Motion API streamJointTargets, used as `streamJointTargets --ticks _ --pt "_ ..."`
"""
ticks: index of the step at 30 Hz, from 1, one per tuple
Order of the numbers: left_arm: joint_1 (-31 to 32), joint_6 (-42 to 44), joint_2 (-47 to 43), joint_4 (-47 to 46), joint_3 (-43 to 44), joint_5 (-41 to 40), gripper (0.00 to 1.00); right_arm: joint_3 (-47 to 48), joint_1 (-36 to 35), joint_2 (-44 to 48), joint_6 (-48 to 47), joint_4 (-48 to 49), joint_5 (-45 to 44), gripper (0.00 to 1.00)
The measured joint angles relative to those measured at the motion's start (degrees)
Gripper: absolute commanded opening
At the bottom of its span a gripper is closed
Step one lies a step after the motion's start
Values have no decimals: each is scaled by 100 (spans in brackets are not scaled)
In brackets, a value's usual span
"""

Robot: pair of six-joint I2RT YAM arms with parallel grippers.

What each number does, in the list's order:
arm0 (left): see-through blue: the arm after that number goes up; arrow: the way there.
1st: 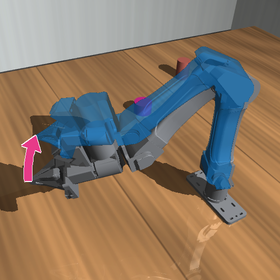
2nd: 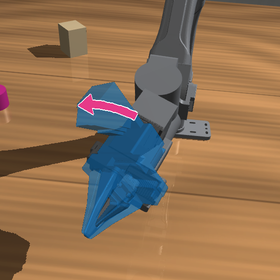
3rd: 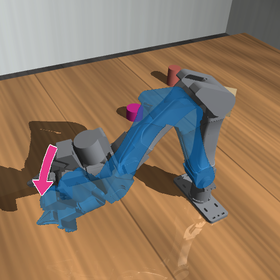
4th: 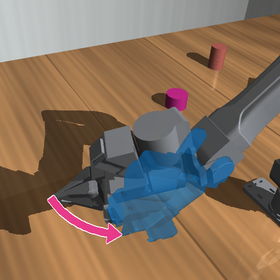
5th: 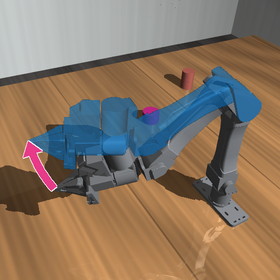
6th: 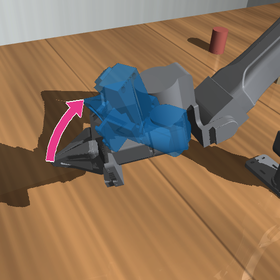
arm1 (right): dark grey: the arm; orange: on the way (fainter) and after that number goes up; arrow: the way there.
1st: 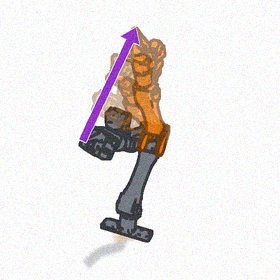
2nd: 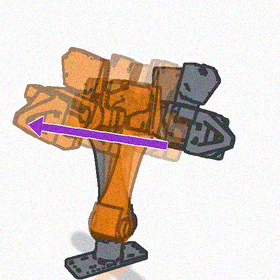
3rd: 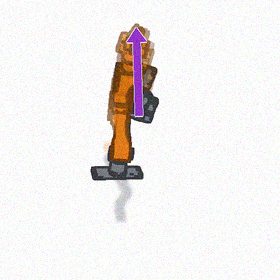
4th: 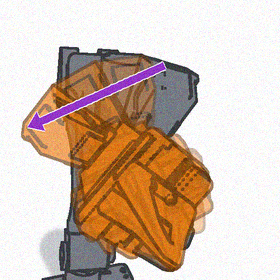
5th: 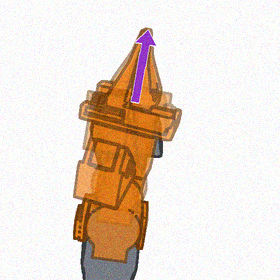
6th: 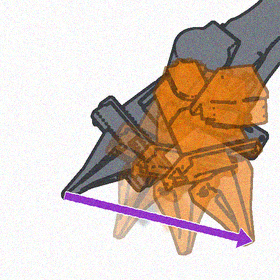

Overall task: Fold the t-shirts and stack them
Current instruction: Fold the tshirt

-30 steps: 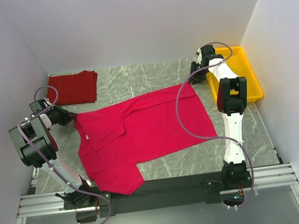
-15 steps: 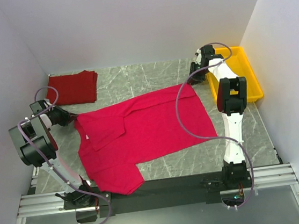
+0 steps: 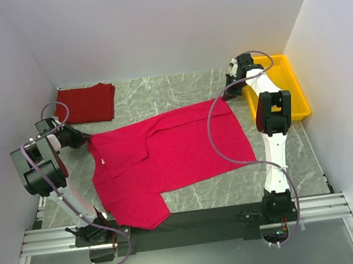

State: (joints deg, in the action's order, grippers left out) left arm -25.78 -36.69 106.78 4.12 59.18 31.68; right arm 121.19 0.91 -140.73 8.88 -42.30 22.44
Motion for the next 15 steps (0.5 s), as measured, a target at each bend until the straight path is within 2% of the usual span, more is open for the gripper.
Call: streamJointTargets --ticks 15 --pt "0 28 328 258 520 -52 1 531 -7 -76 -129 -46 -181 0"
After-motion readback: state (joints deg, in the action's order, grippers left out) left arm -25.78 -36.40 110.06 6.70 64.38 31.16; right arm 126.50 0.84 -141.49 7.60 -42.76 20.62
